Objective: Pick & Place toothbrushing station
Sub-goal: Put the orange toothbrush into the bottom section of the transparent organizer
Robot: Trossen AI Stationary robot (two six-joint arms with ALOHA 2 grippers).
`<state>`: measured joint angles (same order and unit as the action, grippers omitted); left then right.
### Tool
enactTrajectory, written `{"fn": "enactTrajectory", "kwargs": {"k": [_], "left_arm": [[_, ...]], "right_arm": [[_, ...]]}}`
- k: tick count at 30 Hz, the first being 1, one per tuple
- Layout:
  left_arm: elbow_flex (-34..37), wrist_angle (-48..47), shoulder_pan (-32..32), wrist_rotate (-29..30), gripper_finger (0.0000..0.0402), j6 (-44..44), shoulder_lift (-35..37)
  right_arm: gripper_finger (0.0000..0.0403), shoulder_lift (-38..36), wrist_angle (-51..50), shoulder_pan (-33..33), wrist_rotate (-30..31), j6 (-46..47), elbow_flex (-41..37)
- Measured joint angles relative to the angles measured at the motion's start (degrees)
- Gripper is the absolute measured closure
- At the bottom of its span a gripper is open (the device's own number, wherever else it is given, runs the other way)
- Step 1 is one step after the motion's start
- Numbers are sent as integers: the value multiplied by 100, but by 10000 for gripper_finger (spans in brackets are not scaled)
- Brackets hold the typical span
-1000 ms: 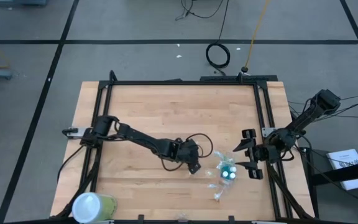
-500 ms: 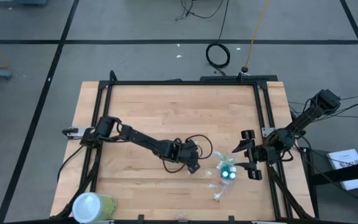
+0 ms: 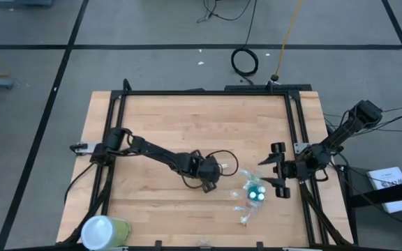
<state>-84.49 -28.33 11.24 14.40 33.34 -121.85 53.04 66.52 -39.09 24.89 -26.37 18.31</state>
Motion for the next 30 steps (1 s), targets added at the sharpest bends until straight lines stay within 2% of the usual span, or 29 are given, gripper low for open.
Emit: {"fn": "enactTrajectory", "kwargs": {"k": [4,9,11,13,15,17,20,23,26,30], "left_arm": [[4,-159,-51,481,390,-731,627],[107,-781,-34,1882,391,-1125,1639],[335,-614,-30,2234,391,-1446,2115],[759,18,-33,2361,391,-1993,2603],[1429,975,-42,2051,390,-2732,3055],[2265,2265,-87,1352,390,-3244,3426],[3392,4565,-303,53,391,-3530,3843],[4141,6602,-551,-822,391,-3432,3913],[4326,7525,-687,-1276,391,-3308,3766],[4233,7520,-764,-1290,391,-3283,3520]], "right_arm": [[207,0,-220,0,741,11,2],[206,-2,-302,-2,1724,-4,2],[207,-2,-357,0,2005,-37,2],[207,-2,-447,28,2099,-87,4],[207,2,-562,87,2148,-82,4],[207,1,-696,196,2146,97,4],[207,2,-948,463,2134,519,4],[207,32,-1144,882,1833,1063,4],[206,185,-1131,1432,936,1685,4],[207,582,-913,2140,-112,2479,91]]}}
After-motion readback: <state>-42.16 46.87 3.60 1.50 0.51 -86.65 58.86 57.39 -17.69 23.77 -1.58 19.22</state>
